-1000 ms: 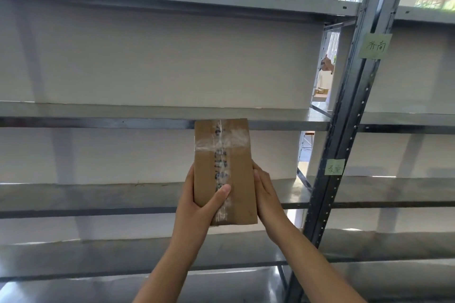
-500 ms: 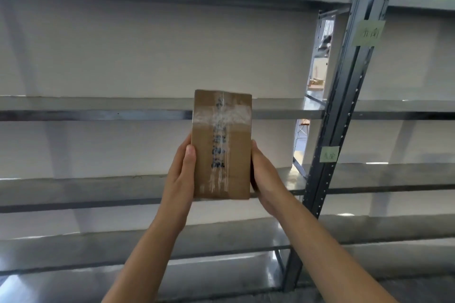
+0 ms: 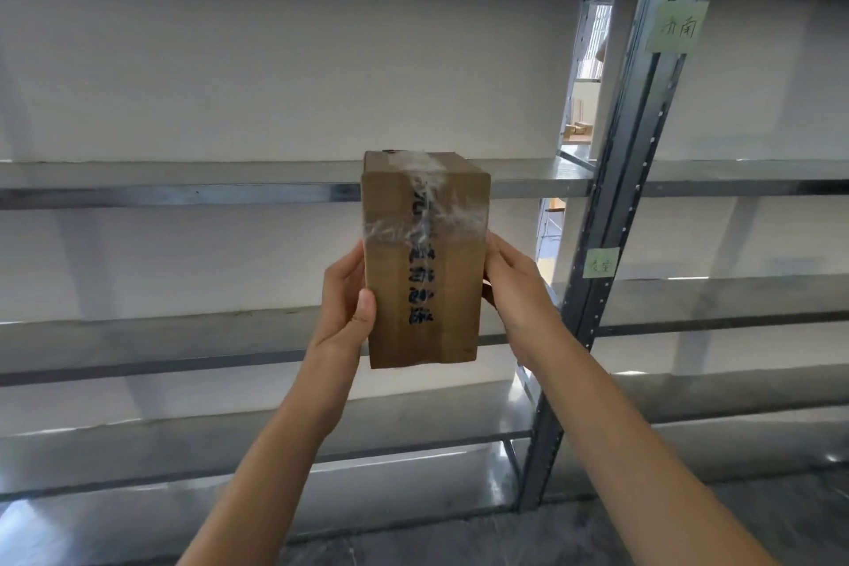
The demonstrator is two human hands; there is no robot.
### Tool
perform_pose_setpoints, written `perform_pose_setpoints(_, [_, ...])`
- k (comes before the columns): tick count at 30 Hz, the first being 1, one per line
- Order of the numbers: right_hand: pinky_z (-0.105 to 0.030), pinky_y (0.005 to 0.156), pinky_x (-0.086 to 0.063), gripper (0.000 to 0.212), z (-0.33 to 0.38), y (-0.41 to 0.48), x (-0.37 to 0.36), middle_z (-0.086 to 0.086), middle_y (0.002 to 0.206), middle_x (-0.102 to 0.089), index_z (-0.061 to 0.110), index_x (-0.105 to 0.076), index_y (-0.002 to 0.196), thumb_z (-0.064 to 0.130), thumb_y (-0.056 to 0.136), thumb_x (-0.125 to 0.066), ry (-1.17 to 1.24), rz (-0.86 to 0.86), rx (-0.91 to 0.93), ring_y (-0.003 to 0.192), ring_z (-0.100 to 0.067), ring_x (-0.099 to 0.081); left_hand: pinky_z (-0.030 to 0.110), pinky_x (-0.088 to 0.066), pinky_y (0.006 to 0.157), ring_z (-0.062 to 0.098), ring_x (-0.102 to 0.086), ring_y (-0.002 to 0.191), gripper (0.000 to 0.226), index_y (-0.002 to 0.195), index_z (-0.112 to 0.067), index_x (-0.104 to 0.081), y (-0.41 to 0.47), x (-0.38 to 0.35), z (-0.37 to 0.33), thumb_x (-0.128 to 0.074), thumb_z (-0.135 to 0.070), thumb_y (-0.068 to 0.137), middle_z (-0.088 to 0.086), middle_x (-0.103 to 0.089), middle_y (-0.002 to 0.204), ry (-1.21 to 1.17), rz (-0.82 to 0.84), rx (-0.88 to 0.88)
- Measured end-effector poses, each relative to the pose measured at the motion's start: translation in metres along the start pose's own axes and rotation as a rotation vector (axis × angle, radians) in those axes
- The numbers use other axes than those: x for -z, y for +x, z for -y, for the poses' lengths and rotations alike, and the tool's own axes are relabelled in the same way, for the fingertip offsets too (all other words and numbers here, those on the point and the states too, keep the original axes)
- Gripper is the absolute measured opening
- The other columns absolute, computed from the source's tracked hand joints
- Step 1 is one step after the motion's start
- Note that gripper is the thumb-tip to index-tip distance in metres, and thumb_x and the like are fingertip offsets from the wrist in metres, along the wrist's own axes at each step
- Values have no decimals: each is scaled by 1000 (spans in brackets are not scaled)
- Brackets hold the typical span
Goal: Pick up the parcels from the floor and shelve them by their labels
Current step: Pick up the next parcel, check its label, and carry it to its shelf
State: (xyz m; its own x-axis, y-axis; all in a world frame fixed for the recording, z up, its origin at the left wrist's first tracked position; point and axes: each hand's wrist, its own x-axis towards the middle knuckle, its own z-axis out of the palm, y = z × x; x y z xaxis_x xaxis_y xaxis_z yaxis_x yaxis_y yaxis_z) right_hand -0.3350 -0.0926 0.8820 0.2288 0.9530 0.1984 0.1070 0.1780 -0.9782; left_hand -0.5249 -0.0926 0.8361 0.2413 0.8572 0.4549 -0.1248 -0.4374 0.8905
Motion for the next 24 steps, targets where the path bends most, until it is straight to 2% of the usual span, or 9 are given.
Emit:
perform_pose_setpoints(4, [-36,98,-53,35,-4,-2,3,-1,110,-72,26,-63,123,44,103,-40,15,-36,29,108,-17,-66,55,-30,116,19,-40,141,47,146,-29,-34,-1,5,5,-39,-20,100,-2,-44,153,-76,87,23])
perform_pose_setpoints(7, [-41,101,-51,32,-6,-3,5,-3,108,-71,29,-65,117,41,104,-39,57,-49,12,108,-20,-66,58,-22,118,26,-34,146,38,139,-12,-43,-2,6,6,-35,-22,103,7,-40,156,-165,55,15])
perform_pose_setpoints(9, [-39,102,-50,33,-6,-5,2,-1,114,-70,28,-62,123,41,104,-39,40,-33,32,113,-18,-63,62,-26,116,31,-41,141,31,123,-7,-50,-2,5,5,-35,-27,104,14,-46,150,-219,-40,37])
perform_pose_setpoints(11, [-33,99,-50,35,-8,-8,-1,3,122,-68,31,-60,128,44,102,-40,15,-17,69,118,-16,-61,63,-32,111,32,-51,133,29,112,-10,-52,-2,4,0,-37,-34,105,15,-54,142,-221,-133,77])
perform_pose_setpoints(13, [-27,96,-49,42,-9,-11,-3,7,128,-65,35,-58,131,51,95,-43,8,-4,93,121,-14,-58,59,-38,109,28,-58,126,36,112,-9,-54,-2,3,-4,-35,-38,103,11,-61,135,-227,-174,104])
perform_pose_setpoints(15, [-31,101,-49,55,-11,-14,-4,10,133,-62,36,-56,134,57,84,-44,16,1,109,123,-12,-56,52,-43,107,23,-62,121,44,121,-10,-55,-1,2,-8,-33,-43,101,4,-66,130,-225,-176,108])
perform_pose_setpoints(17, [-33,104,-47,57,-13,-17,-4,13,134,-61,37,-54,135,55,82,-47,22,15,129,123,-8,-56,46,-47,101,20,-66,112,43,117,-13,-56,-1,2,-9,-33,-45,99,1,-70,120,-232,-189,97])
perform_pose_setpoints(21, [-34,106,-49,51,-19,-21,-2,20,131,-62,42,-54,133,53,83,-53,11,70,172,123,-2,-57,42,-47,83,24,-56,87,29,90,-15,-52,0,4,-9,-36,-36,103,5,-62,90,-249,-237,66])
perform_pose_setpoints(24, [-33,106,-49,49,-20,-19,1,22,133,-60,44,-55,132,51,83,-56,-4,97,172,121,0,-58,39,-49,79,24,-55,84,26,89,-15,-53,-2,5,-8,-38,-31,104,3,-62,87,-240,-257,74])
